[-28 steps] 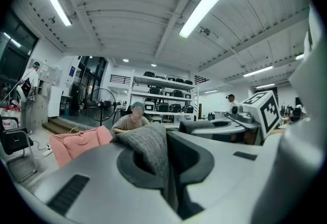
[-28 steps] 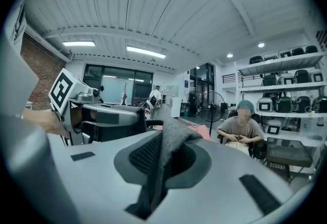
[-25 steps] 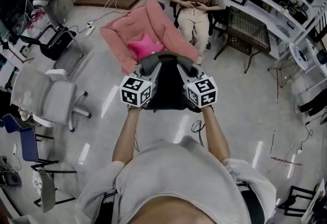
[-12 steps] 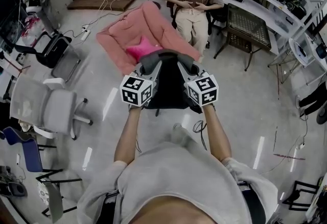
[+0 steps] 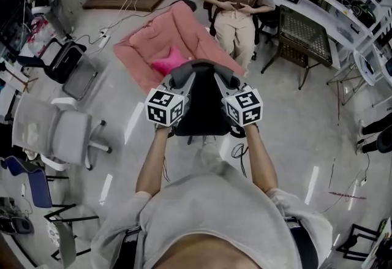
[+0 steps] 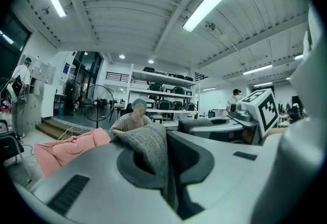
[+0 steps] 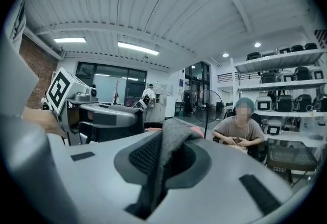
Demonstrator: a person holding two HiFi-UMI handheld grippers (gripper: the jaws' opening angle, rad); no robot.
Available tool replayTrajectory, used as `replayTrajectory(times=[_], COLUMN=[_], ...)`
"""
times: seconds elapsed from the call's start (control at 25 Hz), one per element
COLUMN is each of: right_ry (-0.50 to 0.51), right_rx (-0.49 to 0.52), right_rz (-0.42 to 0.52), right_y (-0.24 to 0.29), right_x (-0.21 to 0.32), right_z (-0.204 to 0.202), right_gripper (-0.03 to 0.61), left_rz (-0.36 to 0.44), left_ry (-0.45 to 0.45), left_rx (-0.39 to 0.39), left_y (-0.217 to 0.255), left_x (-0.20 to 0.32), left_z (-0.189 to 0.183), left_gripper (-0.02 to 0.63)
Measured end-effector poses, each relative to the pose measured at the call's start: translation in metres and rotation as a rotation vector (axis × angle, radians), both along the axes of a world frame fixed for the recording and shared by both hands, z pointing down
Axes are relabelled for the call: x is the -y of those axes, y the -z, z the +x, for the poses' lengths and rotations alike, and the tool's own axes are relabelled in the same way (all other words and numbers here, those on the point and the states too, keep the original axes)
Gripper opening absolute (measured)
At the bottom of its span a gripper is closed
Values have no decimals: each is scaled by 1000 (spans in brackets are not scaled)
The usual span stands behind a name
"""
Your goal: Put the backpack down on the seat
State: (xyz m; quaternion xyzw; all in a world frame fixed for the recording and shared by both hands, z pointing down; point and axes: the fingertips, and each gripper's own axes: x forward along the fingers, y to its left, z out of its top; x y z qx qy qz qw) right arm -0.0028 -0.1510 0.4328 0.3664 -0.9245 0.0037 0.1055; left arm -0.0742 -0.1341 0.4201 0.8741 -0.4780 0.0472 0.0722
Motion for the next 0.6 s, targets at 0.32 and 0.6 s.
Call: replayTrajectory(times=[0.32, 0.6], right_ry=[35, 75], right_rx=[19, 35], right_rz=[-11, -29], right_y=[-3, -5], right_x=[80, 148], right_z=[-2, -2], right_gripper=[27, 28], left_rz=[-16, -36], left_ry=[36, 80], left_rx=[-2, 4], left_y=[-2, -4], left_x=[78, 146], left_z=[-2, -4], left_gripper=[32, 32])
